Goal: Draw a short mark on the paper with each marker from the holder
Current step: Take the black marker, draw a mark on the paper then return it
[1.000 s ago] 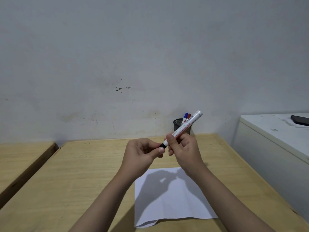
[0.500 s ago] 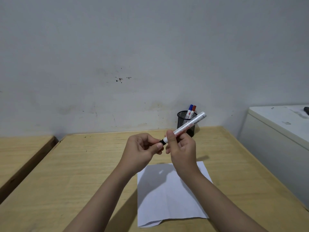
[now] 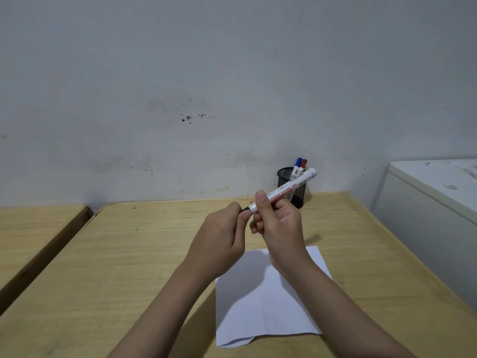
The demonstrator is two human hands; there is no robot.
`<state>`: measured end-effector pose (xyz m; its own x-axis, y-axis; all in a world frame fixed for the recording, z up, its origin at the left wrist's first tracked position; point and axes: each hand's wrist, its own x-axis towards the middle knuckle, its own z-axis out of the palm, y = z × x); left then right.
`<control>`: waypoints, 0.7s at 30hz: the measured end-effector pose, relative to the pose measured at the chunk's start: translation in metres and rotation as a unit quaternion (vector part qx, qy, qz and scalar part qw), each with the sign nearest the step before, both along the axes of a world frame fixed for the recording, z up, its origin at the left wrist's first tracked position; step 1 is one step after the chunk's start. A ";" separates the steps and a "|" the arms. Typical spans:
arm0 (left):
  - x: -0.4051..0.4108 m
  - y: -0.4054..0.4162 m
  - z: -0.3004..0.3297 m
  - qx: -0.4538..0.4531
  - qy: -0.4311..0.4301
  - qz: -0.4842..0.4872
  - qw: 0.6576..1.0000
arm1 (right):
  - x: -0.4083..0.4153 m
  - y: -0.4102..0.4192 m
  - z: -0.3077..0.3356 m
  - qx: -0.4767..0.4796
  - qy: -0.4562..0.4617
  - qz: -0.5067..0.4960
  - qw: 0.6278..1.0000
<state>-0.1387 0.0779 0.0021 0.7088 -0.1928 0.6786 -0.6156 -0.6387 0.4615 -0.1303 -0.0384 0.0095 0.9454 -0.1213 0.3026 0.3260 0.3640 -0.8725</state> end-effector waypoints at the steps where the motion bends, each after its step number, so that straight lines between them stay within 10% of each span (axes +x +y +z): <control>1: 0.001 0.000 -0.001 -0.006 0.008 -0.001 1.000 | 0.000 0.000 0.000 -0.002 -0.003 0.006 1.000; 11: -0.004 0.003 0.000 -0.253 0.267 -0.116 0.923 | 0.008 -0.007 -0.006 -0.066 -0.020 0.014 0.998; 21: 0.027 0.037 -0.018 -0.268 0.203 0.053 0.940 | 0.023 -0.025 -0.013 -0.080 0.042 -0.039 0.995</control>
